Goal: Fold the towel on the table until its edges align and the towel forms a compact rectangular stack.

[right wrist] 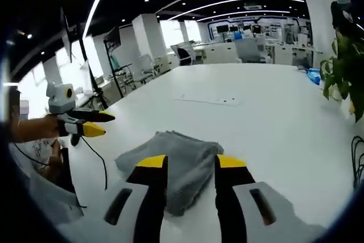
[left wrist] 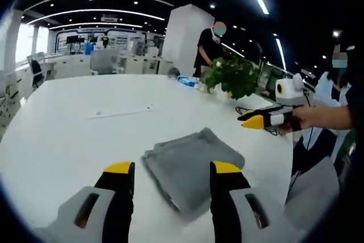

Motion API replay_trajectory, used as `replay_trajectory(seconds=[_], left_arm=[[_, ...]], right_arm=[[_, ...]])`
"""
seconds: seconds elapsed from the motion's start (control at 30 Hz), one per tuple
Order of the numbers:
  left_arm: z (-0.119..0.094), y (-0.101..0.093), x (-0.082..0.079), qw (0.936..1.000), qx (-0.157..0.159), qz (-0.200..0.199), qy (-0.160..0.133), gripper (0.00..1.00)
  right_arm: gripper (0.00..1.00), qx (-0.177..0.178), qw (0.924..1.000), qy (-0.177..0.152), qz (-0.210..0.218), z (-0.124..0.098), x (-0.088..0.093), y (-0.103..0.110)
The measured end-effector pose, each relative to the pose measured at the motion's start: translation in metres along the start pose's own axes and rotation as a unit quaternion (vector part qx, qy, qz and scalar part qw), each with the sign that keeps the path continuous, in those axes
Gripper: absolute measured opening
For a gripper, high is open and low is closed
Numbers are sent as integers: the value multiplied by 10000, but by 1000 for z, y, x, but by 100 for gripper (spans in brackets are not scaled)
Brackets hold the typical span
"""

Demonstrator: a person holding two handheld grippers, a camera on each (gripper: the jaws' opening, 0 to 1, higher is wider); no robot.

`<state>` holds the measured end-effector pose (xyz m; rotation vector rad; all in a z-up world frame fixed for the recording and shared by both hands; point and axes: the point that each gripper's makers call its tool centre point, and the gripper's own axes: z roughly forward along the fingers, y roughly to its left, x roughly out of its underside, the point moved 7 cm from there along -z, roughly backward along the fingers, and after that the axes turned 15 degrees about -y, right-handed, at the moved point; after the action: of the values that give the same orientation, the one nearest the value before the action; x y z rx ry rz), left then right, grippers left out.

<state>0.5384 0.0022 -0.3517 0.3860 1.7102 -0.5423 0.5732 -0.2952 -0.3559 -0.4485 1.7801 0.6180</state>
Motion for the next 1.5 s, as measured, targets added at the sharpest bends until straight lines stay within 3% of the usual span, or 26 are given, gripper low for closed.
replay_trajectory(seconds=[0.17,0.3,0.4,0.63,0.87,0.93,1.5], left_arm=[[-24,-17,-4,9994,69,342,-6,64],[-42,-23,-5,9990,159,391,-114,74],[-56,-33,-9,9988,203,412,-191,78],[-83,-45,-7,9981,69,426,-434,93],[-101,-60,0,9985,-13,352,-426,95],[-100,-52,0,9985,-36,354,-413,95],[-112,-55,-1,9987,-240,226,-389,93]], right_arm=[[36,1,9998,-49,-189,-28,-1,21],[44,-21,9992,-89,-398,-46,-1,39],[55,57,9989,-150,-449,-60,-1,46],[60,136,9987,-177,-453,-92,9,65],[61,256,9988,-189,-378,-114,17,75],[61,275,9988,-205,-339,-118,17,79],[60,308,9984,-370,-290,-128,10,88]])
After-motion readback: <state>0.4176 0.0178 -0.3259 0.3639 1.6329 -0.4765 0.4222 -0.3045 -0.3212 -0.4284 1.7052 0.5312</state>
